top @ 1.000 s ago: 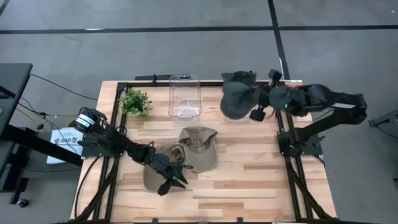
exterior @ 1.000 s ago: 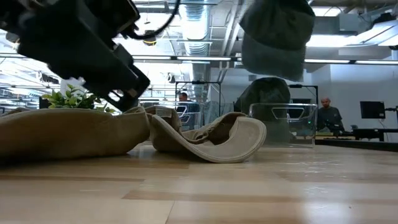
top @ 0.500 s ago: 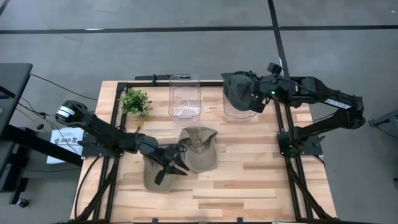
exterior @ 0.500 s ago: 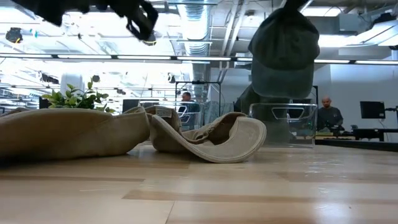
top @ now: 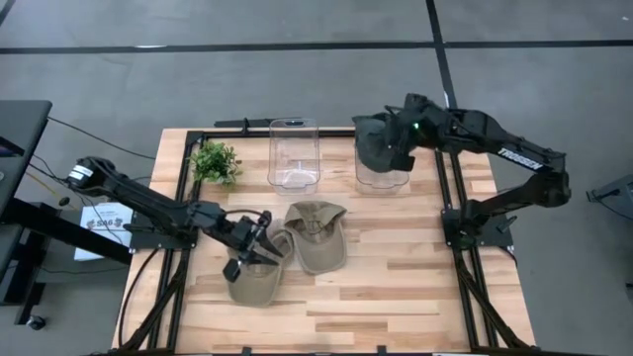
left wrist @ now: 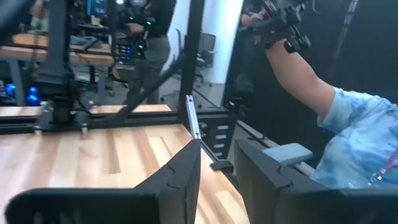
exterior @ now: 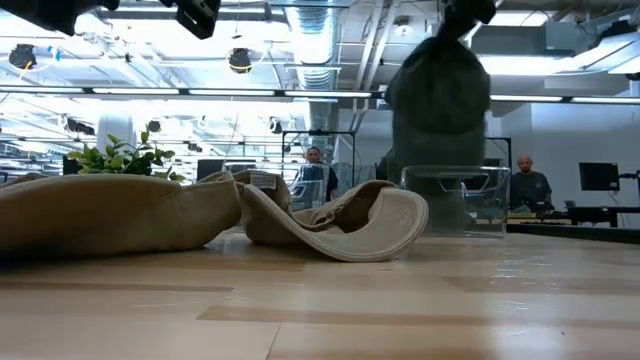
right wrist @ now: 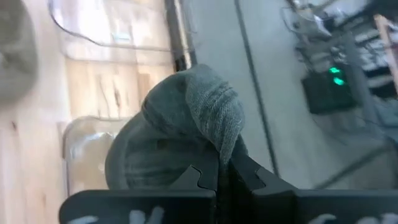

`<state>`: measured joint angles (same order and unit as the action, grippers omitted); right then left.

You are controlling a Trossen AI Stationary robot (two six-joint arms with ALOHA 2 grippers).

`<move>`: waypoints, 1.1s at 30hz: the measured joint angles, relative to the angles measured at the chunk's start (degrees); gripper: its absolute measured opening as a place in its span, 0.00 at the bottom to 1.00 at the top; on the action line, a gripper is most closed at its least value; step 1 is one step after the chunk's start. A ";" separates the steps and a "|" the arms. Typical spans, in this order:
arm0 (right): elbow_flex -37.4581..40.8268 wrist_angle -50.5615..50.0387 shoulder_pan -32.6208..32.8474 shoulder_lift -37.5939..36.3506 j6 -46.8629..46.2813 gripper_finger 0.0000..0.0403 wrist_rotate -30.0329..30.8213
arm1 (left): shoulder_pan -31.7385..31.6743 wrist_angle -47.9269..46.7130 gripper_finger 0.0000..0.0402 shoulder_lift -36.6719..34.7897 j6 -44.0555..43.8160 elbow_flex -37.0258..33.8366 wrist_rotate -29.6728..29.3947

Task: Pick & Place hat
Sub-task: Put the black cap into the right transparent bin

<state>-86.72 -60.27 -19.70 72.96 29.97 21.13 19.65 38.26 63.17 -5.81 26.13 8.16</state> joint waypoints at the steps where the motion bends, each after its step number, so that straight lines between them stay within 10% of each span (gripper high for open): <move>1: 0.02 0.35 -1.41 0.12 0.93 0.00 -2.16 | -0.49 -0.02 0.24 -0.35 -0.02 -0.18 -0.01; 17: 0.00 1.80 -19.58 3.98 12.11 0.00 -25.52 | -12.00 0.13 0.24 -0.58 -0.03 -0.28 -0.04; 33: 0.02 1.59 -20.46 12.46 14.81 0.00 -25.47 | -11.84 0.28 0.24 0.32 0.61 -0.30 0.01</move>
<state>-86.70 -58.67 -40.16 85.41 44.78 -4.34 7.81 38.54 63.48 -5.20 25.82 8.16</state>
